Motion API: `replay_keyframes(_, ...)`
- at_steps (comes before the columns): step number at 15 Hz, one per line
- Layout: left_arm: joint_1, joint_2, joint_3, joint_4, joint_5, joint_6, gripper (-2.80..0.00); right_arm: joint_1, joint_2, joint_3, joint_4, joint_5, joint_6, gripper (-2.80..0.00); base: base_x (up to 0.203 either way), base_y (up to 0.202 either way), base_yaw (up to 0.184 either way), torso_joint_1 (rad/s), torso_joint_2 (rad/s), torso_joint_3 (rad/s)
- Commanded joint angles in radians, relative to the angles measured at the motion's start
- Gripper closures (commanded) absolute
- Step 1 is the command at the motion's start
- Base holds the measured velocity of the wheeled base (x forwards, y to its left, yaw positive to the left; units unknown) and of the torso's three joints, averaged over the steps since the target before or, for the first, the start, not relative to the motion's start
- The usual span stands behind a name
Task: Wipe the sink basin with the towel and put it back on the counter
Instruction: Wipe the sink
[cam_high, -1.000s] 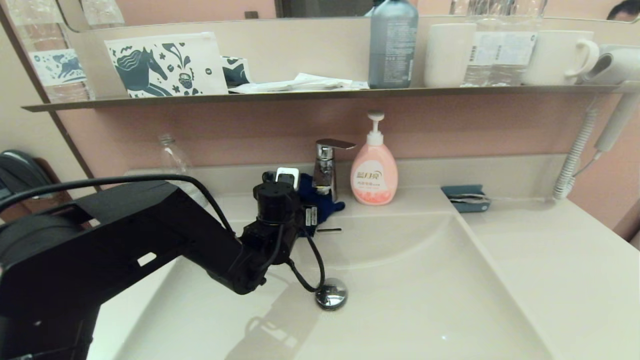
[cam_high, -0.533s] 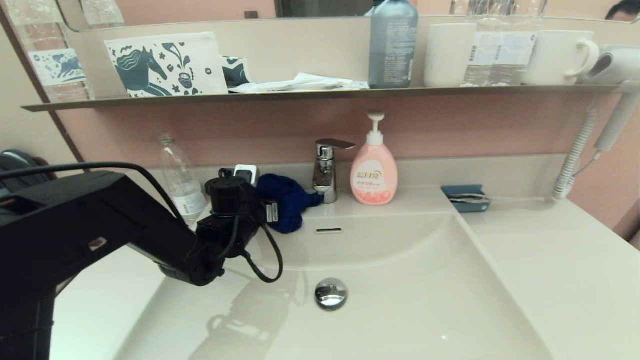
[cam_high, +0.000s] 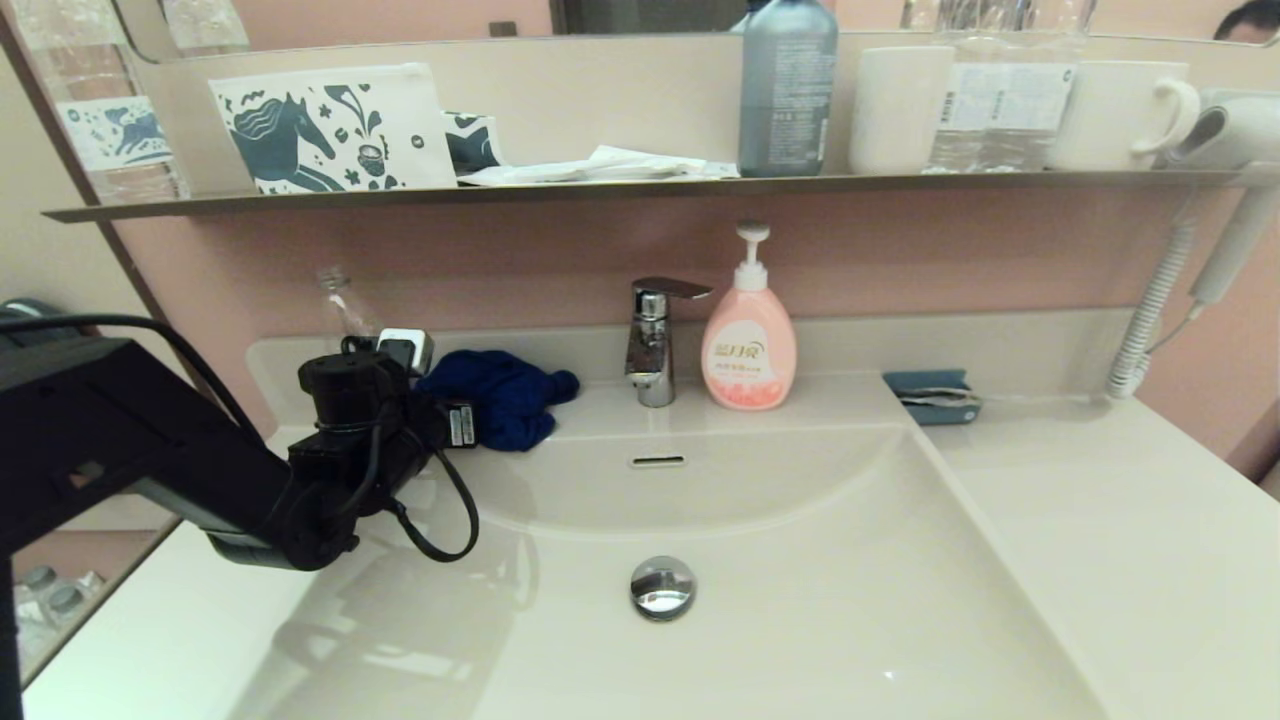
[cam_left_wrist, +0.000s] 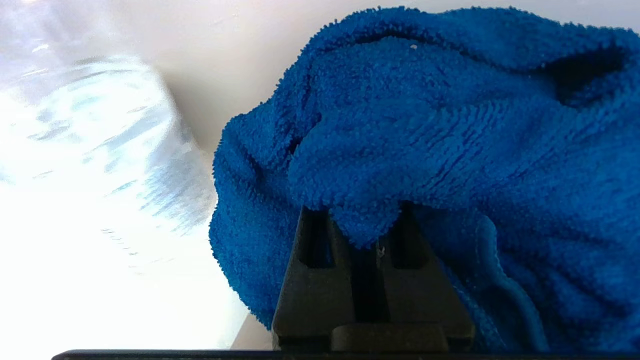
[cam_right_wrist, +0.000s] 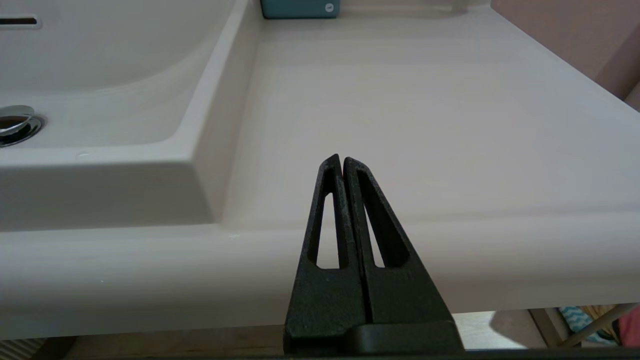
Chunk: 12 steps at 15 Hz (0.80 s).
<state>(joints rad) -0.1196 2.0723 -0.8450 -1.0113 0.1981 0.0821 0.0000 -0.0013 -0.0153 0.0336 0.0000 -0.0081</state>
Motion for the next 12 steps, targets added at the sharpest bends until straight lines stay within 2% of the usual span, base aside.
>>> replay_keyframes(1, -0.007, -0.009, 0.007, -0.014, 0.003, 0.001, 0.0, 0.0, 0.001, 0.0, 0.0, 0.0, 0.0, 0.0, 0.0, 0.0, 0.0, 0.0, 0.0, 0.0)
replay_keyframes(4, -0.077, -0.006, 0.0, -0.016, 0.024, -0.001, 0.0, 0.0, 0.001, 0.0, 0.0, 0.0, -0.001, 0.0, 0.0, 0.0, 0.0, 0.0, 0.0, 0.0)
replay_keyframes(12, -0.342, 0.128, -0.166, -0.003, 0.206, -0.026, 0.0, 0.0, 0.001, 0.0, 0.001, 0.0, 0.0, 0.0, 0.0, 0.0, 0.0, 0.0, 0.0, 0.0)
